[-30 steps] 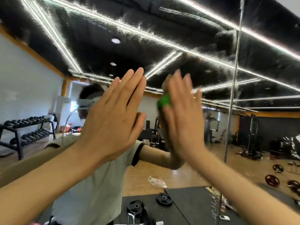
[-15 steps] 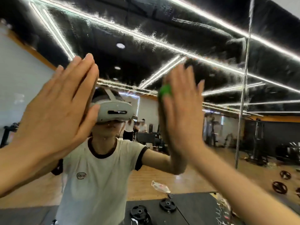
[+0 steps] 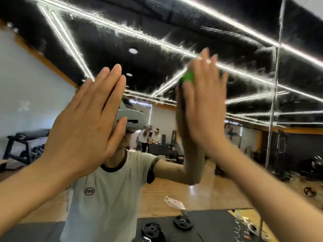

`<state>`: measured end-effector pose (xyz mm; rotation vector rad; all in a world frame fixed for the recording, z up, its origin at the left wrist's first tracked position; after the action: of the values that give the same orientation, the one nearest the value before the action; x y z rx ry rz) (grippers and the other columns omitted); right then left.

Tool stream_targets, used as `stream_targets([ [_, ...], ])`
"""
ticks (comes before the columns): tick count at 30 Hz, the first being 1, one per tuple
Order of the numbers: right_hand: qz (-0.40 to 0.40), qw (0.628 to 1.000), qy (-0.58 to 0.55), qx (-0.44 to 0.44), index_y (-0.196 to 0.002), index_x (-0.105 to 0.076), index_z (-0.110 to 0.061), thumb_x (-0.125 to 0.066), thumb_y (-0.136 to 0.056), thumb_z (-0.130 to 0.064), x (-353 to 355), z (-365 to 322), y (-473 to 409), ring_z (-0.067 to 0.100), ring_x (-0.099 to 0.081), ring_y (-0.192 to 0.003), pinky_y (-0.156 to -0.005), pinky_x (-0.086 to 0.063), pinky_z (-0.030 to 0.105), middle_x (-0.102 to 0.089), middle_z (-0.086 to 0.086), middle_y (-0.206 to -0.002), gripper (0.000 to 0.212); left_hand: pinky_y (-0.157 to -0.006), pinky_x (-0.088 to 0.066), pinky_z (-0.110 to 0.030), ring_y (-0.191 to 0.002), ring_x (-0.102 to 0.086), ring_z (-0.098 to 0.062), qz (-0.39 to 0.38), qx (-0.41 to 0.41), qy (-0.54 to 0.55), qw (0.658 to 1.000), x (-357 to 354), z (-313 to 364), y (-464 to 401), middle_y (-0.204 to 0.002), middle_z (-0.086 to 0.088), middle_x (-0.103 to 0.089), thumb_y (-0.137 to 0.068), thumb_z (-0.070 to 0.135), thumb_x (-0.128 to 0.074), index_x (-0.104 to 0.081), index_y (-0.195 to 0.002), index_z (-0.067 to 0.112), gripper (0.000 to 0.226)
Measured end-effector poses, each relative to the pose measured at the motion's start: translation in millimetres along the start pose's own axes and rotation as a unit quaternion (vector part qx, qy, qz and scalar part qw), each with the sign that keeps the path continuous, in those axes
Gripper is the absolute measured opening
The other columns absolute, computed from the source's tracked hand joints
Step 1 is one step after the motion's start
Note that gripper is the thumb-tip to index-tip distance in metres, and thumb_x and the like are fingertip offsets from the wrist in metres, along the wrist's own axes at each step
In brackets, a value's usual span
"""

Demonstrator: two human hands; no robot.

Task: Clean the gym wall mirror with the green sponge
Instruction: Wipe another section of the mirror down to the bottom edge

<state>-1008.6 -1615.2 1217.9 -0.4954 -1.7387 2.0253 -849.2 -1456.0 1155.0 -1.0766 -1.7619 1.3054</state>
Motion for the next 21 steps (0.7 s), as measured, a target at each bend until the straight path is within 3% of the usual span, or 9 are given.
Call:
stream_targets([
  [3,-0.087,0.974,0.039,0.205,-0.159,-0.008,-0.012,-0.027,-0.109,-0.036,5,-28,113,0.024,-0.002,-0.156,-0.126,0.001,0.045,-0.006,0.006,-0.167,0.059,-0.126,0.003,-0.029,-0.156,-0.01,-0.026,0.001,0.003,0.007,1.0,1,0,0,-0.168,-0.016,-0.013,-0.102,0.036,-0.029,-0.017,-0.16,0.001,0.069],
  [5,-0.117,0.944,0.057,0.302,-0.158,-0.011,-0.012,-0.026,-0.109,-0.038,10,-20,130,0.023,-0.002,-0.156,-0.126,0.003,0.043,-0.009,0.004,-0.167,0.058,-0.126,0.002,-0.031,-0.156,-0.01,-0.027,0.0,0.004,0.008,1.0,2,1,1,-0.168,-0.016,-0.013,-0.102,0.035,-0.03,-0.017,-0.16,0.0,0.068],
  [7,-0.109,0.946,0.053,0.301,-0.157,-0.015,-0.012,-0.028,-0.109,-0.037,8,-13,93,0.021,-0.003,-0.155,-0.126,0.006,0.039,-0.014,0.005,-0.165,0.056,-0.126,0.002,-0.031,-0.156,-0.01,-0.028,-0.005,0.003,0.009,1.0,3,1,1,-0.168,-0.016,-0.013,-0.102,0.034,-0.031,-0.017,-0.159,-0.001,0.068],
  [10,-0.044,0.99,0.005,0.136,-0.157,-0.026,-0.009,-0.026,-0.108,-0.036,3,-5,-8,0.025,-0.011,-0.154,-0.123,0.012,0.031,-0.022,0.011,-0.165,0.056,-0.126,0.001,-0.031,-0.156,-0.011,-0.028,-0.006,0.0,0.008,1.0,3,1,1,-0.168,-0.017,-0.014,-0.102,0.033,-0.034,-0.018,-0.159,-0.001,0.068],
  [12,-0.004,1.0,0.0,0.027,-0.158,-0.025,-0.008,-0.021,-0.108,-0.036,0,-2,-56,0.027,-0.011,-0.155,-0.123,0.009,0.035,-0.02,0.011,-0.166,0.057,-0.126,-0.001,-0.033,-0.156,-0.011,-0.029,-0.006,-0.003,0.011,1.0,3,1,1,-0.168,-0.017,-0.014,-0.102,0.032,-0.034,-0.019,-0.159,-0.001,0.068],
  [14,0.012,1.0,0.006,-0.02,-0.158,-0.022,-0.008,-0.018,-0.108,-0.036,-6,-13,-49,0.027,-0.008,-0.155,-0.126,0.003,0.043,-0.016,0.01,-0.167,0.057,-0.126,-0.002,-0.033,-0.156,-0.011,-0.028,-0.009,-0.007,0.025,1.0,5,0,0,-0.168,-0.016,-0.015,-0.102,0.031,-0.035,-0.019,-0.159,-0.001,0.067],
  [16,-0.013,1.0,0.011,0.011,-0.159,-0.016,-0.01,-0.016,-0.108,-0.038,-6,-30,8,0.026,-0.005,-0.156,-0.127,-0.002,0.048,-0.011,0.009,-0.168,0.058,-0.126,0.001,-0.028,-0.156,-0.009,-0.024,-0.019,-0.012,0.063,0.998,9,-3,1,-0.169,-0.013,-0.015,-0.102,0.03,-0.034,-0.019,-0.16,0.001,0.066],
  [19,-0.109,0.978,0.042,0.174,-0.161,-0.001,-0.013,-0.016,-0.11,-0.038,7,-46,123,0.025,-0.002,-0.156,-0.126,0.001,0.046,0.001,0.006,-0.169,0.059,-0.126,0.003,-0.025,-0.156,-0.007,-0.019,-0.026,-0.023,0.09,0.995,23,-18,5,-0.168,-0.011,-0.016,-0.101,0.03,-0.032,-0.021,-0.159,0.002,0.065],
  [21,-0.126,0.96,0.054,0.245,-0.16,-0.002,-0.013,-0.017,-0.11,-0.039,12,-37,139,0.022,0.001,-0.156,-0.126,0.003,0.042,0.002,0.004,-0.169,0.058,-0.126,0.001,-0.029,-0.155,-0.006,-0.019,-0.021,-0.029,0.064,0.997,30,-30,10,-0.168,-0.012,-0.016,-0.101,0.031,-0.031,-0.02,-0.159,0.001,0.066],
])
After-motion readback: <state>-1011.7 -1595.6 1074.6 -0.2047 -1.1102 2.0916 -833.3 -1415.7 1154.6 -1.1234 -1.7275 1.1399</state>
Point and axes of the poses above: each hand's wrist, its own y-axis away from the middle knuckle, its own x-axis out of the back of the hand, z = x × y, the point moved 1 cm from there along -y, towards the middle knuckle
